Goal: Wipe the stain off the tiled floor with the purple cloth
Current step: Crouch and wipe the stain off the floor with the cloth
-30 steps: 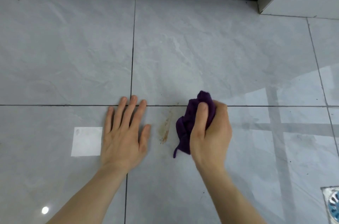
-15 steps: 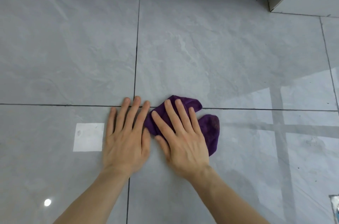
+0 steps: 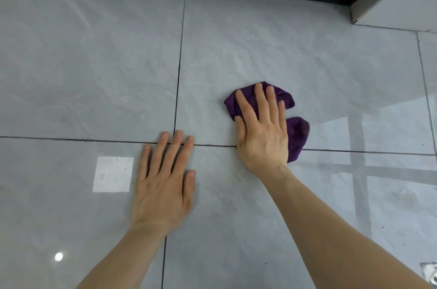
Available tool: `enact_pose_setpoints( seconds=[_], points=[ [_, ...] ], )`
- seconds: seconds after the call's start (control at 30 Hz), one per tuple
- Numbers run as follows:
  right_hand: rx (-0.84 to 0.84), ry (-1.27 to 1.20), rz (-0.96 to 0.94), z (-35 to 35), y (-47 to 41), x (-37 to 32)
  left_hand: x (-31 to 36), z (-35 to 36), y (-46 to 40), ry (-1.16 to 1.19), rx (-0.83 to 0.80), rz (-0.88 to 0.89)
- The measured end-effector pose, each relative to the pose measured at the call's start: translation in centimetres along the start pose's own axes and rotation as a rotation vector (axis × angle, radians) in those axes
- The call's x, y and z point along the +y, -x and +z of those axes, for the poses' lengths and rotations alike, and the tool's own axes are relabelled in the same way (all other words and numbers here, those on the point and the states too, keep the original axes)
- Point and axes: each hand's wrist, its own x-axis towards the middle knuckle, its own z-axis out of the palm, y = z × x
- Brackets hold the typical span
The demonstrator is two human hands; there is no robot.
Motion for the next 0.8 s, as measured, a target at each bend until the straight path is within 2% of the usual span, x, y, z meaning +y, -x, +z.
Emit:
enact_pose_setpoints(
  seconds=[0.13, 0.37, 0.53, 0.63, 0.8],
  points=[
    [0.032, -0.003, 0.139, 0.0, 1.0, 0.1, 0.0, 0.0, 0.0, -0.010, -0.004, -0.001],
    [0.080, -0.084, 0.237, -0.3, 4.5, -0.4, 0.1, -0.1, -0.1, -0.006, 0.004, -0.008],
    [0.082, -0.108, 0.104, -0.2, 9.9, -1.8, 0.0, -0.1, 0.0, -0.007, 0.008, -0.012],
    [0.074, -0.122, 0.127, -0.8, 12.3, -1.8, 0.6, -0.3, 1.1, -0.042, 0.021, 0.038],
    [0.001, -0.142, -0.006, -0.6, 16.6, -3.7, 0.0, 0.0, 0.9, -0.056, 0.026, 0.013]
  ],
)
